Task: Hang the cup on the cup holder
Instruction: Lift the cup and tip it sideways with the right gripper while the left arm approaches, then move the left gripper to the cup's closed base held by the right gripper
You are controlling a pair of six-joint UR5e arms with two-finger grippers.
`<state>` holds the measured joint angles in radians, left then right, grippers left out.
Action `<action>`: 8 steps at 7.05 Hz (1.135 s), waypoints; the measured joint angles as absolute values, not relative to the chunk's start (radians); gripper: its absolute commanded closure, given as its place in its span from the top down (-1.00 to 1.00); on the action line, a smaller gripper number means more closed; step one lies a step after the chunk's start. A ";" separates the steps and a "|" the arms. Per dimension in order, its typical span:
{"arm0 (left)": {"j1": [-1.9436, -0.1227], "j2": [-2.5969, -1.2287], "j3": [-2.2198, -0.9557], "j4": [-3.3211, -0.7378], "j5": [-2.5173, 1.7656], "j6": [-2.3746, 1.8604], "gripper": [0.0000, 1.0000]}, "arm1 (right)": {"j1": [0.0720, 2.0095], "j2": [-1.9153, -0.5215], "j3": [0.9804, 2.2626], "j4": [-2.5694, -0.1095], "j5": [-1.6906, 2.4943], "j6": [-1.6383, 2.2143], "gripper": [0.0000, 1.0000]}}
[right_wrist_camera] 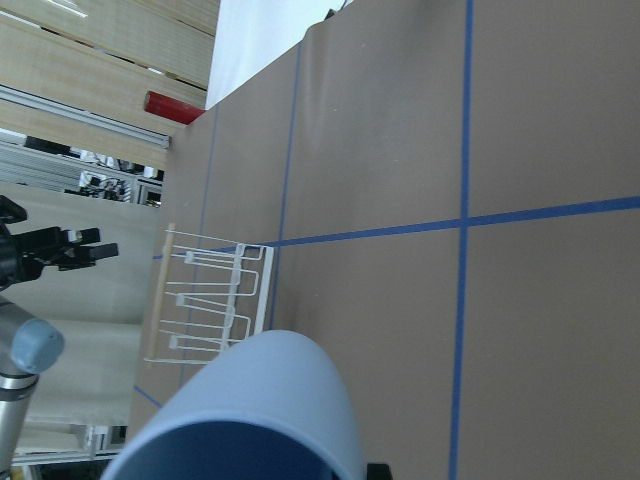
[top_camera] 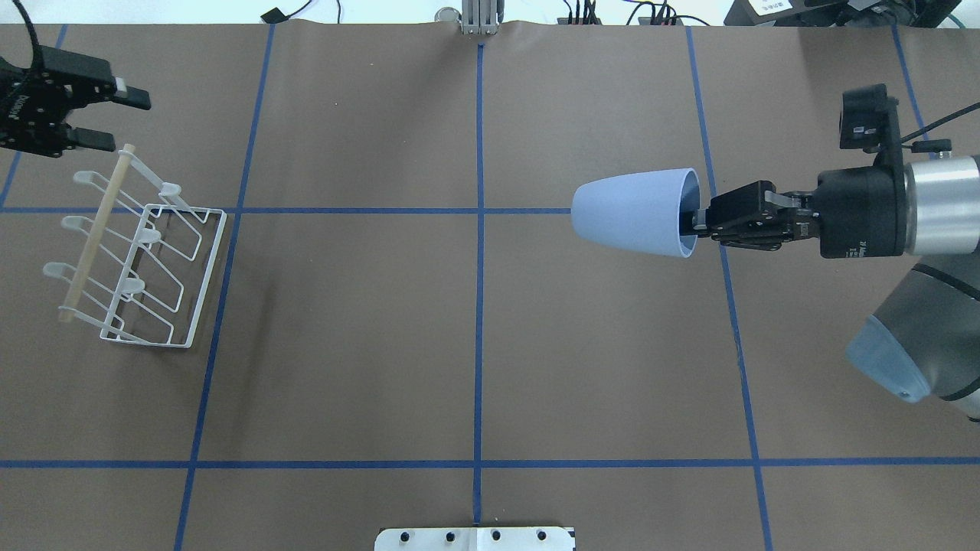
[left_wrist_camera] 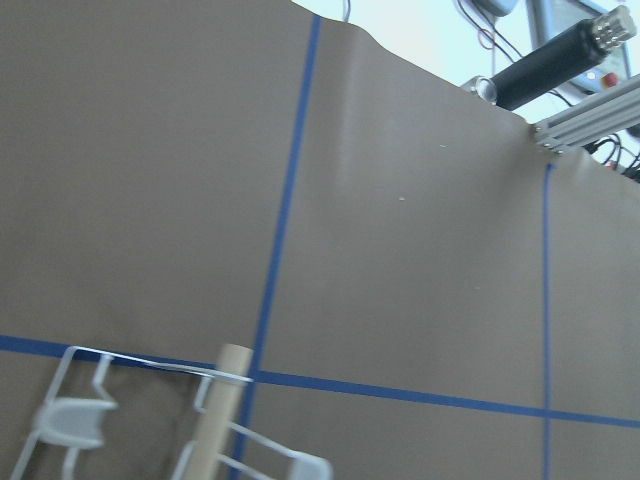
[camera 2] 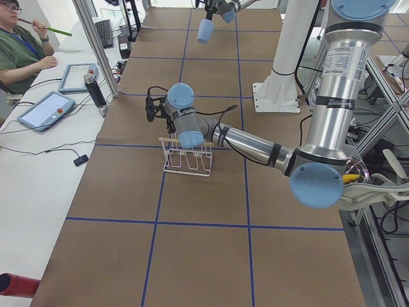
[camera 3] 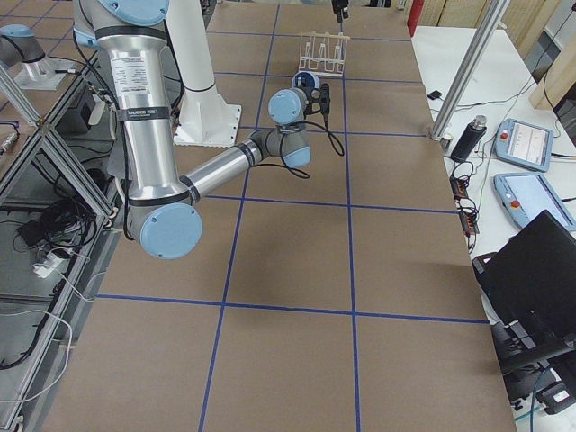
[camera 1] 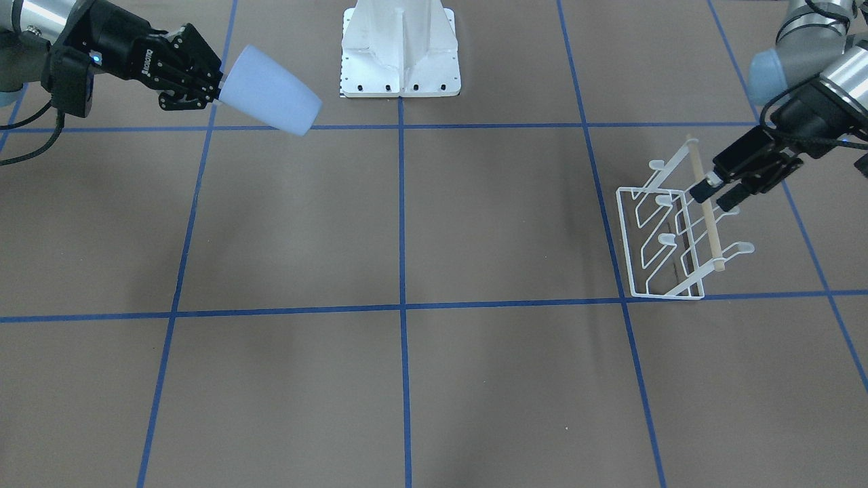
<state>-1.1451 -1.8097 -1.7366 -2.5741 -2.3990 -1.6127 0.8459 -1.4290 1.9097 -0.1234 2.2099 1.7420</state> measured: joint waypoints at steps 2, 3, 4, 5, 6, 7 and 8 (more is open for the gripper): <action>-1.087 -1.918 -1.754 -2.622 -2.393 -1.819 0.97 | 0.828 -1.428 1.908 0.010 2.190 1.809 -1.00; -1.055 -1.941 -1.776 -2.670 -2.371 -1.856 0.97 | 0.816 -1.428 1.908 0.055 2.176 1.816 -1.00; -0.995 -1.956 -1.796 -2.754 -2.306 -1.898 0.98 | 0.795 -1.428 1.908 0.100 2.161 1.818 -1.00; -0.905 -1.978 -1.809 -2.835 -2.207 -1.965 0.98 | 0.767 -1.421 1.908 0.136 2.141 1.819 -1.00; -0.800 -2.008 -1.821 -2.896 -2.080 -2.033 0.98 | 0.741 -1.408 1.906 0.163 2.122 1.819 -1.00; -0.709 -2.025 -1.846 -2.930 -1.961 -2.075 0.97 | 0.724 -1.398 1.907 0.177 2.113 1.819 -1.00; -0.644 -2.032 -1.881 -2.944 -1.877 -2.105 0.97 | 0.711 -1.391 1.909 0.182 2.110 1.819 -1.00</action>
